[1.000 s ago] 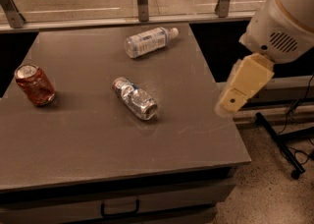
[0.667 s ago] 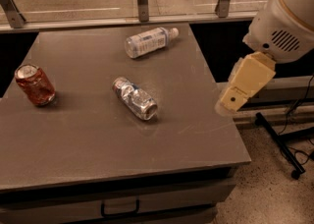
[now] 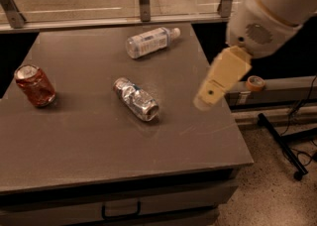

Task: Place redbull can upright

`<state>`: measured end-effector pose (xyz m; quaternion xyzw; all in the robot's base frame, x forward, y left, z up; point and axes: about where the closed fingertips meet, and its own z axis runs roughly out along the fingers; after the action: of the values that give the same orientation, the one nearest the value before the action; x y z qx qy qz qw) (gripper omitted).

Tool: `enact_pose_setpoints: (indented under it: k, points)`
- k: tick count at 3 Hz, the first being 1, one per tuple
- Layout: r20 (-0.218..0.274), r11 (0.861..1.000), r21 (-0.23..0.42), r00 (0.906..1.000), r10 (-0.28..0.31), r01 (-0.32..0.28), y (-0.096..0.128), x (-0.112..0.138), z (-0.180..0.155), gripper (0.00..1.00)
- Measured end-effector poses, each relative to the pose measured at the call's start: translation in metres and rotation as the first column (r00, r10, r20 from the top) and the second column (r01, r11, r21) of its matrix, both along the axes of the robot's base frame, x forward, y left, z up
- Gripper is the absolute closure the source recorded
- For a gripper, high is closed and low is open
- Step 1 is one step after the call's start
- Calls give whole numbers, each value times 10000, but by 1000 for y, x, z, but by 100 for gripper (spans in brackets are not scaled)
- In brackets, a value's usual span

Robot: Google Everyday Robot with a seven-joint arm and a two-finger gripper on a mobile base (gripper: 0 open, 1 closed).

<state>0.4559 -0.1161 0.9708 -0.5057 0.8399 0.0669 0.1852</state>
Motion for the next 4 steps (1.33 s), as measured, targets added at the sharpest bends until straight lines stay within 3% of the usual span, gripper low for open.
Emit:
enact_pose_setpoints:
  k: [1, 2, 3, 4]
  points:
    - [-1135, 9986, 138, 9923, -490, 509, 40, 17, -20, 0]
    - [-1600, 9917, -142, 9787, -1286, 1280, 84, 32, -42, 0]
    - [-1321, 9737, -688, 9655, -2245, 2170, 118, 47, -68, 0]
    - [-1359, 9536, -674, 9441, -3003, 2936, 115, 50, -67, 0]
